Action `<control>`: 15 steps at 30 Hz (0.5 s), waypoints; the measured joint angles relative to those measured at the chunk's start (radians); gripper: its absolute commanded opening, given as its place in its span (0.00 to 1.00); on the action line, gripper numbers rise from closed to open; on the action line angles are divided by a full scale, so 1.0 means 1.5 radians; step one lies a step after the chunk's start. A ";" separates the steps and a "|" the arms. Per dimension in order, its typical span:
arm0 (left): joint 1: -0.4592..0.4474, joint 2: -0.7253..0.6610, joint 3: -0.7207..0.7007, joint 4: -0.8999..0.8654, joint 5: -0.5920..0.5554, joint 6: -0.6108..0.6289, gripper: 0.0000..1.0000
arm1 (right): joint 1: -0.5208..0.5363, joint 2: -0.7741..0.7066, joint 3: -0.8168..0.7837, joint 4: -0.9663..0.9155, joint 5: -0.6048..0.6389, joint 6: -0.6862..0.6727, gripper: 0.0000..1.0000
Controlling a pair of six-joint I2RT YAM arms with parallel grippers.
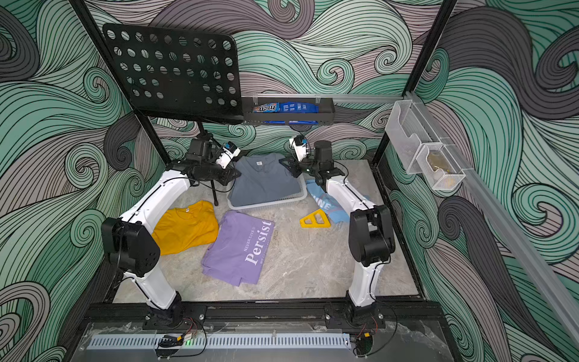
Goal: Put the folded t-shirts into the basket
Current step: Place the T-shirt in the bin.
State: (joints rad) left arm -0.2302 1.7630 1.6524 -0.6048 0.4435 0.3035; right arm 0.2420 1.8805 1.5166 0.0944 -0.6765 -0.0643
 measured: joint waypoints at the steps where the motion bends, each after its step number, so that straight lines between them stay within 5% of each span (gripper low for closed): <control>1: 0.000 0.002 -0.002 0.000 -0.001 0.001 0.00 | 0.000 0.001 -0.004 0.000 0.001 0.001 0.00; 15: 0.000 0.080 -0.003 0.004 -0.021 0.008 0.00 | 0.001 0.058 -0.026 0.005 0.052 0.018 0.00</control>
State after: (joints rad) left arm -0.2298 1.8824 1.6474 -0.5983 0.4126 0.3153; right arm 0.2440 1.9682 1.4780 0.1024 -0.5983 -0.0380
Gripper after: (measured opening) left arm 0.093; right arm 0.137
